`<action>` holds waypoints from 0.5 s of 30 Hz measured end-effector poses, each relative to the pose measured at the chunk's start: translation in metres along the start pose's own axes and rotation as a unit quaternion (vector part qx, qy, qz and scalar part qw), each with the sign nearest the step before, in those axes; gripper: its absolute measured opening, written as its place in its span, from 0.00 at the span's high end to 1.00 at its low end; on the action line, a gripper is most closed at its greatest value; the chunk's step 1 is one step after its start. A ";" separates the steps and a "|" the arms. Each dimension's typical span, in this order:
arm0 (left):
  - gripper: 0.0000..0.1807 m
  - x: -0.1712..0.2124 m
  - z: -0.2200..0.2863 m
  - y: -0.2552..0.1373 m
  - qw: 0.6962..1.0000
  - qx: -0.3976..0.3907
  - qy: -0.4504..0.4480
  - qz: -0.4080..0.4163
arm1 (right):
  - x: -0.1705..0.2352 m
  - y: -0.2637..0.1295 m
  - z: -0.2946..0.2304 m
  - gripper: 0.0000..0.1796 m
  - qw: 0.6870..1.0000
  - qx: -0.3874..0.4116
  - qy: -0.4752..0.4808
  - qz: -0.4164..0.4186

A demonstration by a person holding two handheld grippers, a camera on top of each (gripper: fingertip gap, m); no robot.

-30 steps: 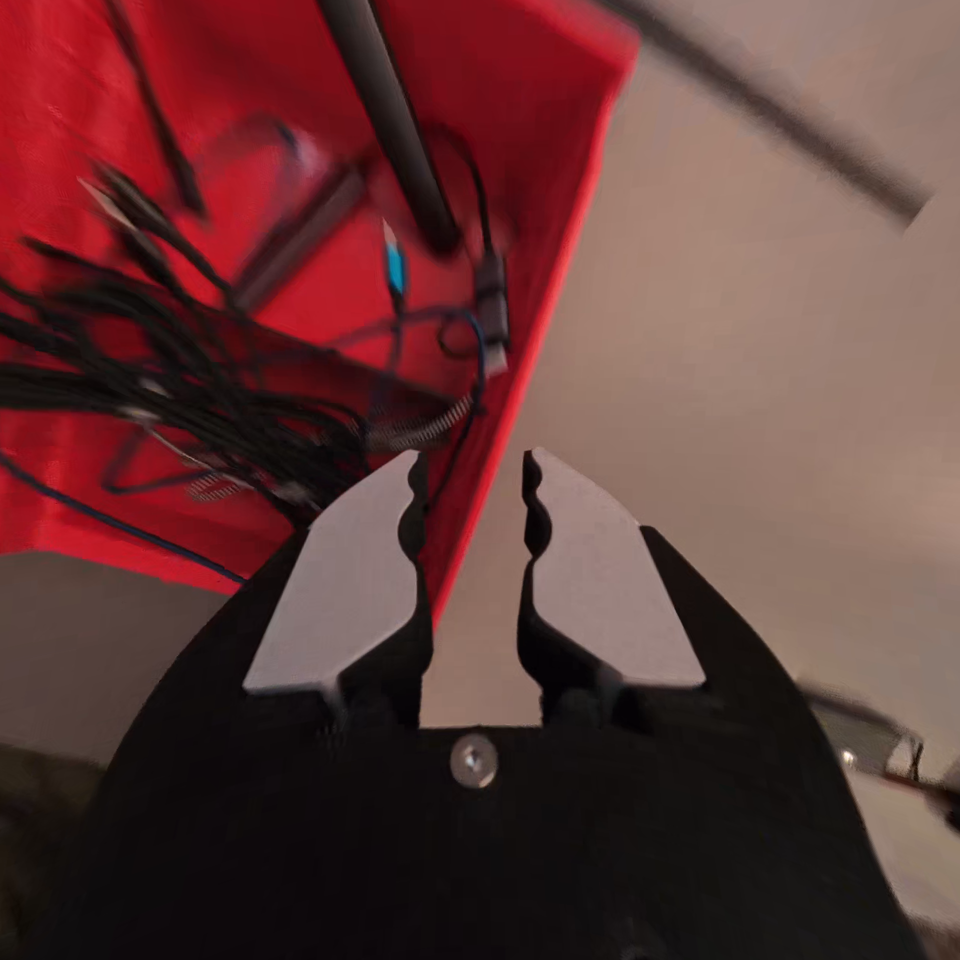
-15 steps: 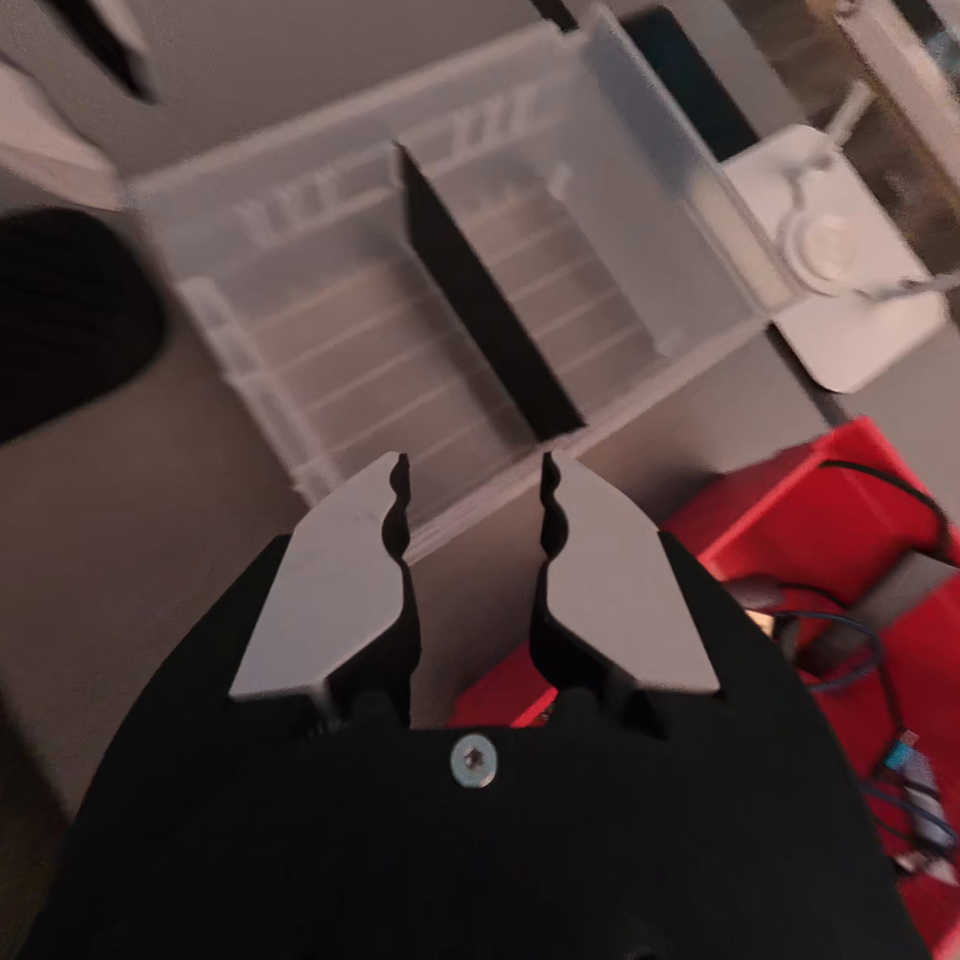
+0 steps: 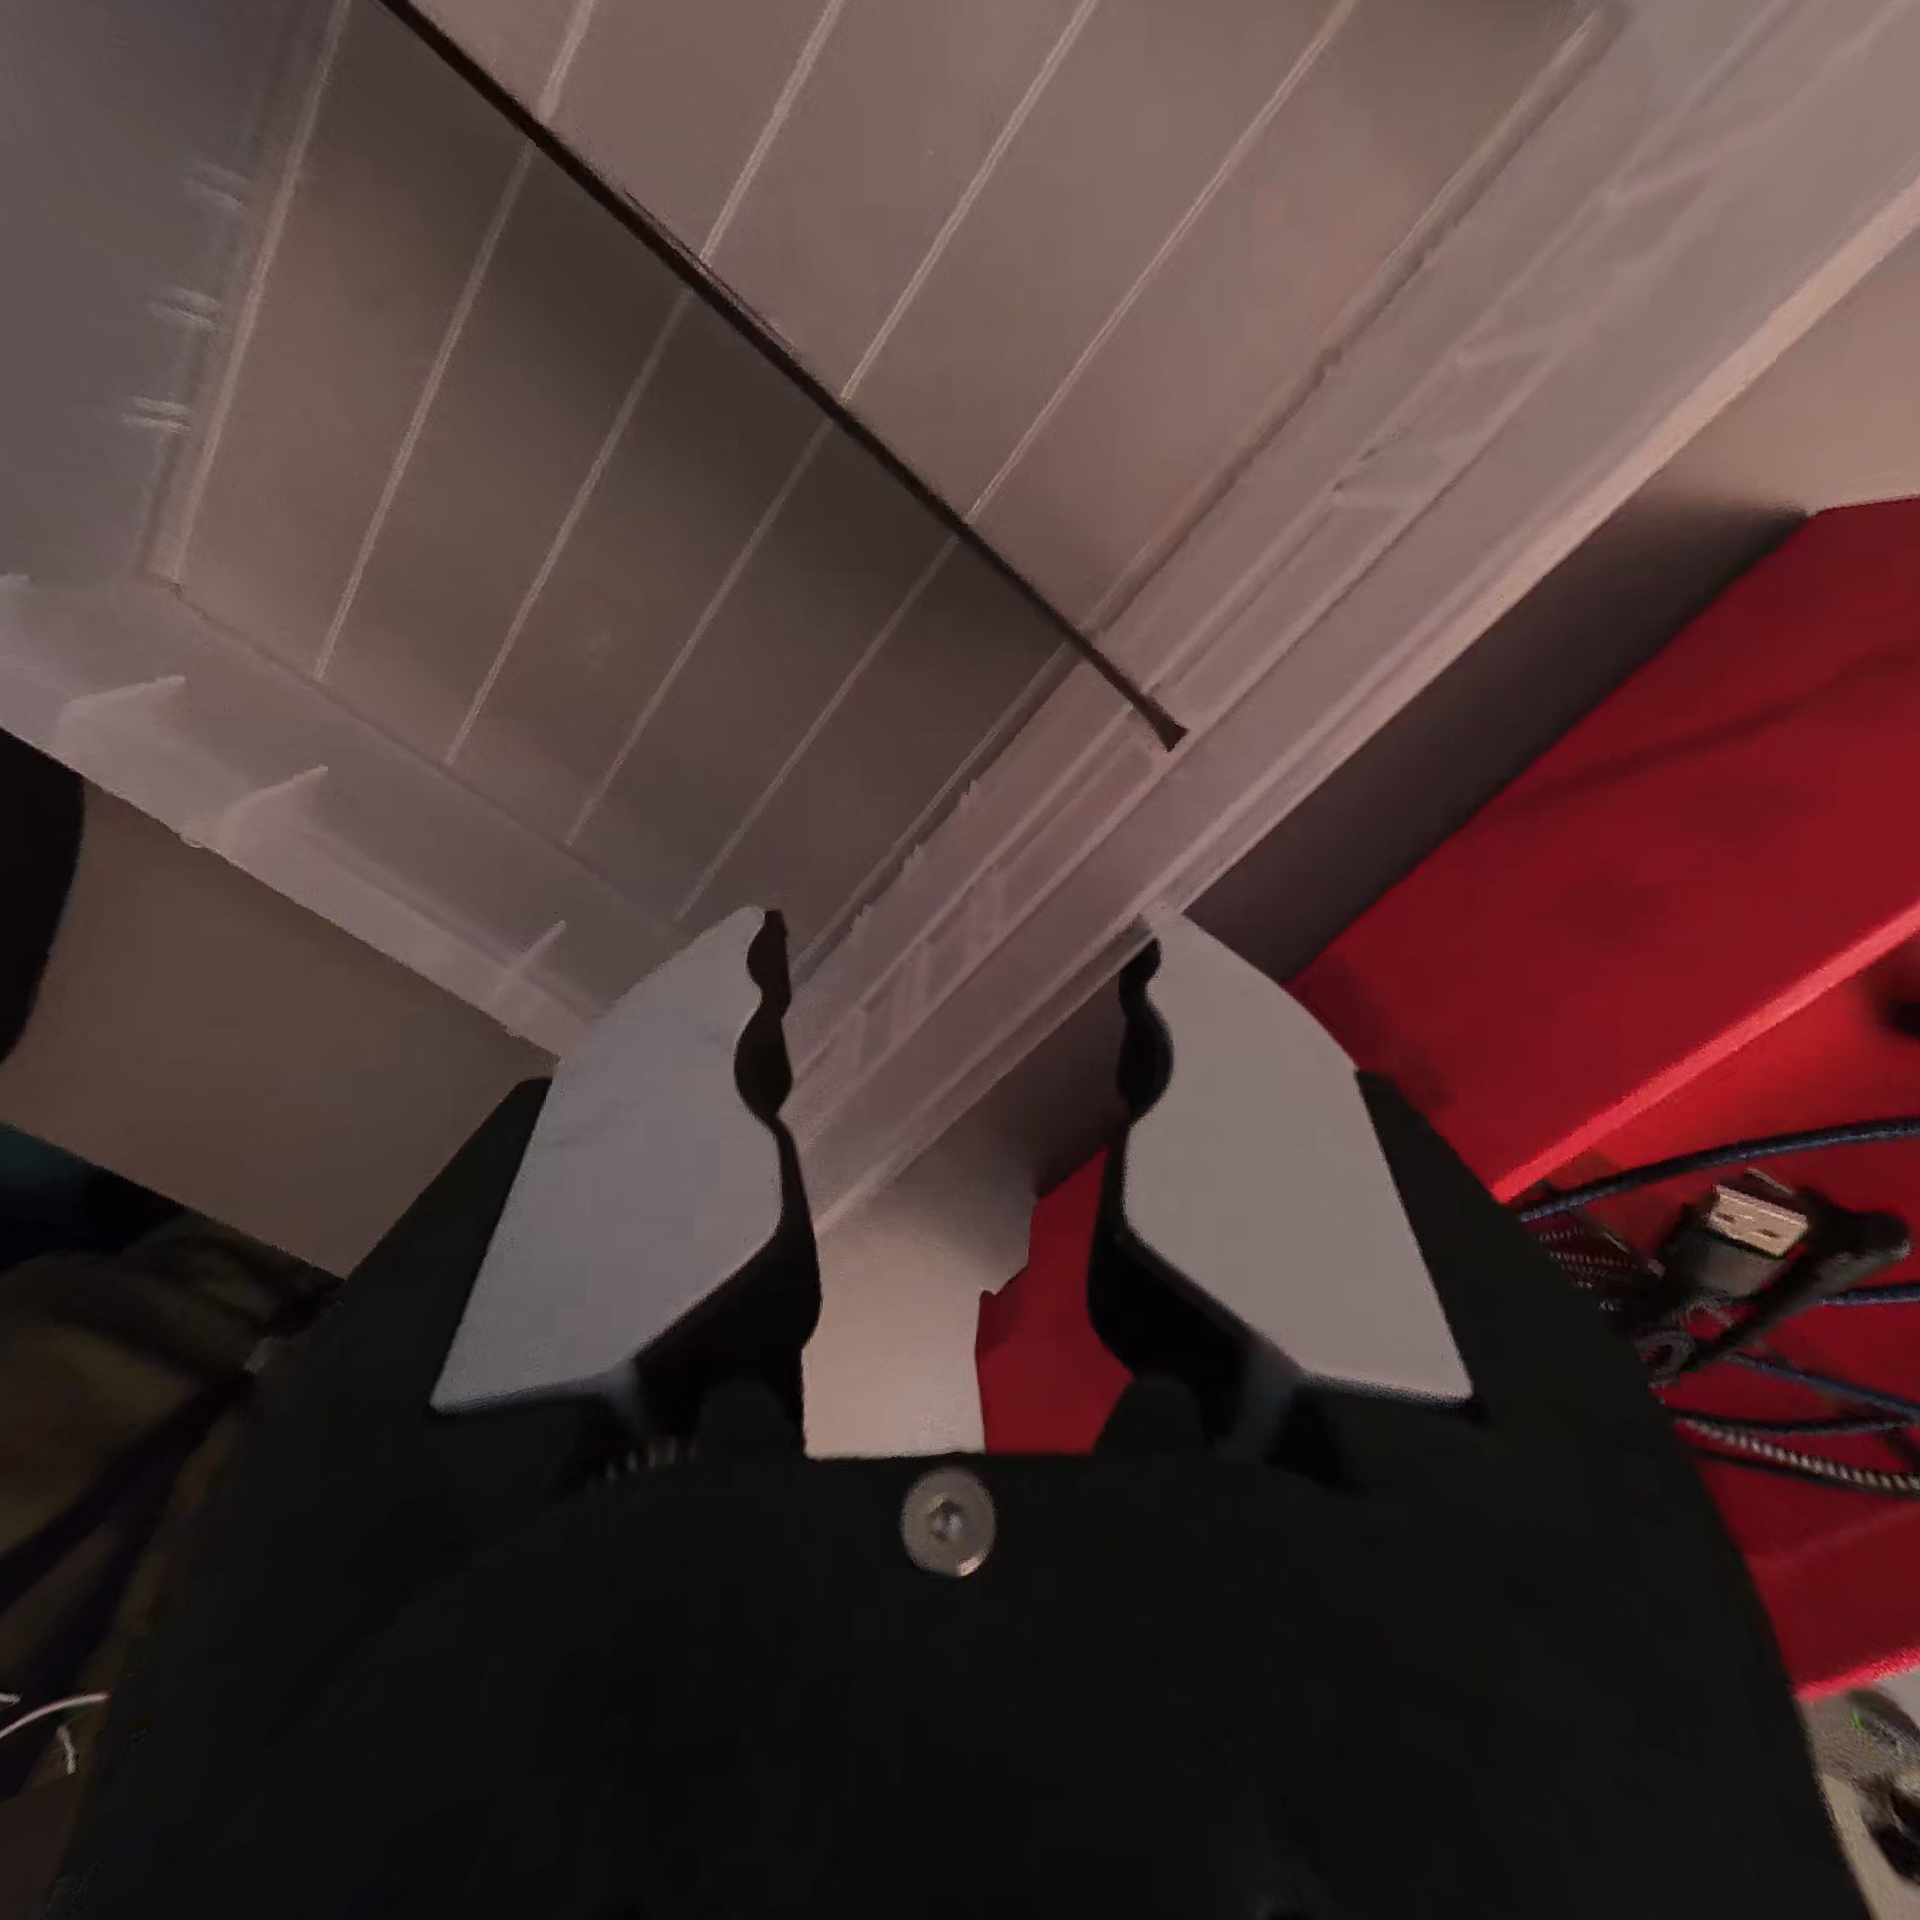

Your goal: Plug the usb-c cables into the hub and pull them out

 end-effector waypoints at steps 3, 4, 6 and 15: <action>0.79 0.003 0.002 -0.004 1.000 0.000 0.005 0.010 | -0.003 0.008 0.001 0.67 0.999 -0.001 0.034 -0.026; 0.79 0.004 0.003 -0.005 1.000 0.000 0.007 0.015 | -0.004 0.010 0.003 0.68 0.999 -0.003 0.049 -0.023; 0.79 0.006 0.005 -0.008 1.000 -0.001 0.014 0.024 | -0.007 0.016 0.005 0.67 0.996 -0.029 0.081 -0.028; 0.82 0.017 0.006 -0.019 0.997 -0.012 0.038 0.064 | -0.009 0.057 0.010 0.92 0.978 -0.123 0.161 -0.037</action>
Point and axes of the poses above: each gripper's, where its closed fingertips meet, y out along the fingers, x out of its underside, z = x × y across the jaws, the point moved 7 cm from there along -y, back along the fingers, and after that the axes turned 12 degrees about -z, right-handed, at the moved point
